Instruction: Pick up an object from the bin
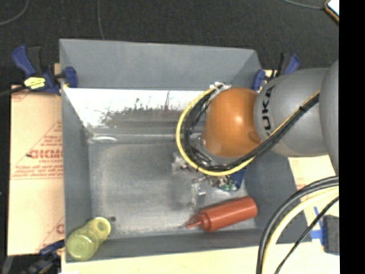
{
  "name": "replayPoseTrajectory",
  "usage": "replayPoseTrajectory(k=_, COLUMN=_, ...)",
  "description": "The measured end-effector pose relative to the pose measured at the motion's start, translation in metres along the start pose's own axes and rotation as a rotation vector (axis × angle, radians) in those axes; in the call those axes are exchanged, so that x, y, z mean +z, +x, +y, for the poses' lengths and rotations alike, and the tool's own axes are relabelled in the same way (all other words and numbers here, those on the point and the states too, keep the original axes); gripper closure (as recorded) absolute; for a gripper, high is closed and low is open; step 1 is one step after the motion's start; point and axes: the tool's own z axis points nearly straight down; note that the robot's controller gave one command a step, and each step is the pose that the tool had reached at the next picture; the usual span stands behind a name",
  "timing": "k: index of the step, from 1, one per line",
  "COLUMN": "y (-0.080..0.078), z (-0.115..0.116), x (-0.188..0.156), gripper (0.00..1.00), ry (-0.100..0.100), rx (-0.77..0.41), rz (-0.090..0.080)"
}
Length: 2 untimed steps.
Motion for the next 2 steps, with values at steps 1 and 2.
replayPoseTrajectory(k=1, y=-0.086, z=-0.098, x=-0.056, gripper=0.0, ry=0.0, rx=0.32, rz=-0.008)
replayPoseTrajectory(k=2, y=-0.082, z=-0.087, x=0.007, gripper=0.0, ry=-0.006, rx=-0.146, rz=0.013)
